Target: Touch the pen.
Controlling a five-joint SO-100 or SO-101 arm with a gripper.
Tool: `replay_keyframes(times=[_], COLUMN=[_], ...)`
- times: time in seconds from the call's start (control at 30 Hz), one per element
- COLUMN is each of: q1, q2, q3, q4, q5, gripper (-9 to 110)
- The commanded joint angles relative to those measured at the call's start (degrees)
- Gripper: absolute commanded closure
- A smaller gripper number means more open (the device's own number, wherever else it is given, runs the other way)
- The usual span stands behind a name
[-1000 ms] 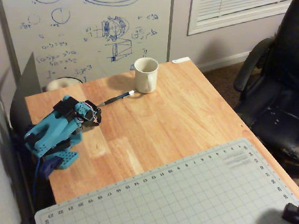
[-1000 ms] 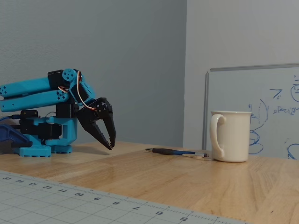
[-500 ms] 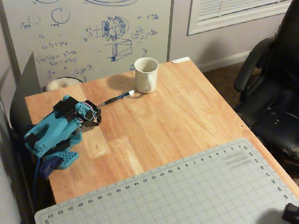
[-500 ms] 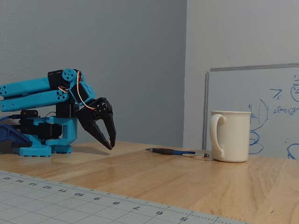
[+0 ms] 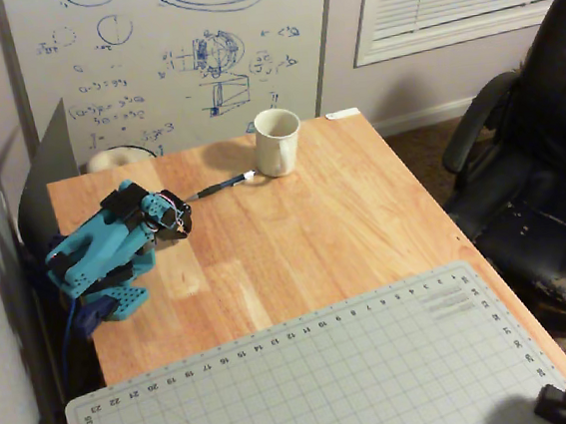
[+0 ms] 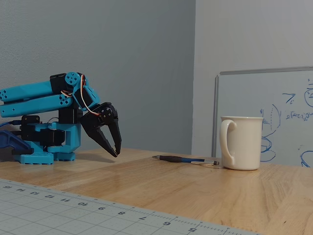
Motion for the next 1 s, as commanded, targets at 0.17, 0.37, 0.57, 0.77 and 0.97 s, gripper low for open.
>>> replay_keyframes(times=[0.17,0.37,0.57,0.77,0.97], q1=[-0.1,-6.7,-12.7,-14.3,-14.0], q2=[-4.0,-26.7,-57.1,-78.7,-91.7], q3=[-12.8,-27.2,-42.2,-54.1,-63.1], q4=[-0.2,-5.0,-15.2,-24.2,-28.1], q5=[-0.4,0.4,0.4,0.4,-0.4], gripper=[101,101,101,101,101])
